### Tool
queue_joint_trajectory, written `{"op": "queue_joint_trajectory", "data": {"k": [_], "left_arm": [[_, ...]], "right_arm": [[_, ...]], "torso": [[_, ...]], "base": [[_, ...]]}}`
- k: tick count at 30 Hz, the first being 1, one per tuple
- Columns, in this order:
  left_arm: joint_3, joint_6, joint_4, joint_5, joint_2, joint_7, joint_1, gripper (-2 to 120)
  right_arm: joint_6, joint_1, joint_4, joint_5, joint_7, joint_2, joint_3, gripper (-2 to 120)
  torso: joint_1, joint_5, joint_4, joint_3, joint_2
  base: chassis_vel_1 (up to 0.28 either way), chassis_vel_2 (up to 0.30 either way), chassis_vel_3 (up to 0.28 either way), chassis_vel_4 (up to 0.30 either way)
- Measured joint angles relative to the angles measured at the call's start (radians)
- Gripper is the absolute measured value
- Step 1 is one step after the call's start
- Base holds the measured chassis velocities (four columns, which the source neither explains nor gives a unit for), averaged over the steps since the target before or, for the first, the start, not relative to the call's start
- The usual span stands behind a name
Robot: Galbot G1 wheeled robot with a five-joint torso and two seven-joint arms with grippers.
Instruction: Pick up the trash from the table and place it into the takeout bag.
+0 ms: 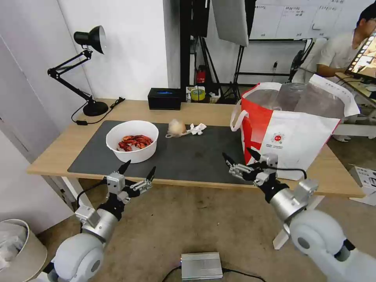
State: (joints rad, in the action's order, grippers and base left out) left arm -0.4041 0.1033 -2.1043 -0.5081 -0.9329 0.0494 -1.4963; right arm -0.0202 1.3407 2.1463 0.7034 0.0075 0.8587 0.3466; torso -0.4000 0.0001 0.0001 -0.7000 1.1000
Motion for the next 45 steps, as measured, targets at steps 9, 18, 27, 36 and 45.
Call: {"op": "queue_joint_trajectory", "data": {"k": [9, 18, 27, 36, 45], "left_arm": [[0.035, 0.081, 0.053, 0.092, -0.036, 0.045, 0.003, 100], [0.048, 0.082, 0.068, 0.112, -0.063, 0.065, -0.010, 100], [0.027, 0.084, 0.082, 0.115, -0.066, 0.064, -0.035, 100], [0.025, 0.087, 0.087, 0.119, -0.066, 0.062, -0.049, 100], [0.029, 0.087, 0.093, 0.119, -0.067, 0.057, -0.050, 100]], "right_arm": [[-0.136, 0.097, -0.038, -0.119, -0.042, 0.034, -0.005, 100], [-0.178, 0.163, -0.060, -0.160, -0.044, 0.060, -0.017, 100], [-0.192, 0.175, -0.076, -0.163, -0.051, 0.063, -0.021, 100], [-0.192, 0.183, -0.072, -0.163, -0.052, 0.062, -0.021, 100], [-0.188, 0.180, -0.080, -0.159, -0.051, 0.059, -0.021, 100]], "torso": [[0.000, -0.0002, -0.0002, 0.000, 0.000], [0.000, -0.0001, -0.0001, 0.000, 0.000], [0.000, -0.0001, -0.0001, 0.000, 0.000], [0.000, -0.0001, -0.0001, 0.000, 0.000], [0.000, -0.0002, -0.0002, 0.000, 0.000]], "base": [[0.000, 0.000, 0.000, 0.000], [0.000, 0.000, 0.000, 0.000], [0.000, 0.000, 0.000, 0.000], [0.000, 0.000, 0.000, 0.000], [0.000, 0.000, 0.000, 0.000]]}}
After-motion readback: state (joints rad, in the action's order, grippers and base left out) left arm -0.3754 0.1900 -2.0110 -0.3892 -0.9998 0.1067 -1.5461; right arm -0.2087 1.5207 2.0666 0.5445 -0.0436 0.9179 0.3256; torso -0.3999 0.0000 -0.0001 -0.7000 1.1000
